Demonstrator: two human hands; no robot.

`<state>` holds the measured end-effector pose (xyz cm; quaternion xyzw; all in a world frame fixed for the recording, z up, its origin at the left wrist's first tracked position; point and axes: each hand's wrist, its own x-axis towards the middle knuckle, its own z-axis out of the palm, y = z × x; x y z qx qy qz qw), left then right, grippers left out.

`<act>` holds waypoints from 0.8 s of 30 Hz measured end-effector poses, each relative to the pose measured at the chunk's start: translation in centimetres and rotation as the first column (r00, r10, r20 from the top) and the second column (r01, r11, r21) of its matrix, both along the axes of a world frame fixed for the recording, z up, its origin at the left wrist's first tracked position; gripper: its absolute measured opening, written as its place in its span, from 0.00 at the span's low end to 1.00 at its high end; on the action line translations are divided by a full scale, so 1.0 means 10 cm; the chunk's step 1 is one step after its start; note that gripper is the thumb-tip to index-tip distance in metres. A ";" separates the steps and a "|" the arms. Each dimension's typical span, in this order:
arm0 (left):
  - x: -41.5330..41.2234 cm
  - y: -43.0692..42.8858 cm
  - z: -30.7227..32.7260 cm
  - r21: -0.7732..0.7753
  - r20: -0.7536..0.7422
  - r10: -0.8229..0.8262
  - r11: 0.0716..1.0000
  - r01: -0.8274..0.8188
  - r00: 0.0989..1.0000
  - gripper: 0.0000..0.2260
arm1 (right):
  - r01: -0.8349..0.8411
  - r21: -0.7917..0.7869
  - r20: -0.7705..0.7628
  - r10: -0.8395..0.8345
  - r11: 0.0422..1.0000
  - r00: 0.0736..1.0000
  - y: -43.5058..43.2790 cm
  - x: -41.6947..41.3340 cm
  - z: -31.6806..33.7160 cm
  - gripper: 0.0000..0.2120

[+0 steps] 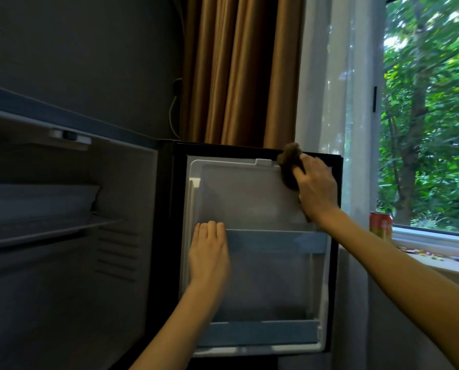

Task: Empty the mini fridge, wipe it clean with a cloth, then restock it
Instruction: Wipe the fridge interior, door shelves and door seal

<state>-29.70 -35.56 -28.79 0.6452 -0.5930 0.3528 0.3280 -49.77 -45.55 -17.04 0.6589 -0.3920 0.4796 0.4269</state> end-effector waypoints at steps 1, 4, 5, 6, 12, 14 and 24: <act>-0.01 0.02 0.01 0.045 0.001 0.004 0.999 -0.004 1.000 0.15 | 0.037 0.029 0.009 -0.037 0.999 0.999 -0.02 -0.07 -0.02 0.18; -0.02 -0.01 0.01 0.079 0.022 0.030 0.996 -0.032 0.999 0.17 | 0.091 0.105 0.137 -0.105 0.990 0.985 -0.08 -0.21 -0.07 0.12; -0.02 0.00 0.01 0.068 0.037 0.044 0.997 -0.047 0.998 0.17 | 0.135 0.151 0.185 -0.162 0.979 0.969 -0.12 -0.26 -0.07 0.12; -0.03 0.00 0.02 0.067 0.044 0.050 0.996 -0.053 0.998 0.17 | 0.182 0.210 0.195 -0.223 0.961 0.955 -0.14 -0.30 -0.06 0.15; -0.04 -0.05 -0.01 0.023 0.023 0.041 0.999 -0.042 0.999 0.17 | 0.188 0.189 0.144 -0.216 0.964 0.966 -0.11 -0.37 -0.07 0.15; -0.02 -0.08 -0.03 -0.059 0.033 0.034 0.998 -0.032 0.999 0.17 | 0.119 0.124 0.033 -0.124 0.985 0.992 -0.17 -0.25 -0.09 0.18; 0.07 -0.18 -0.15 0.096 0.150 0.043 0.994 -0.057 0.988 0.22 | -0.451 -0.069 -0.364 0.398 0.890 0.842 0.07 1.44 -0.10 0.15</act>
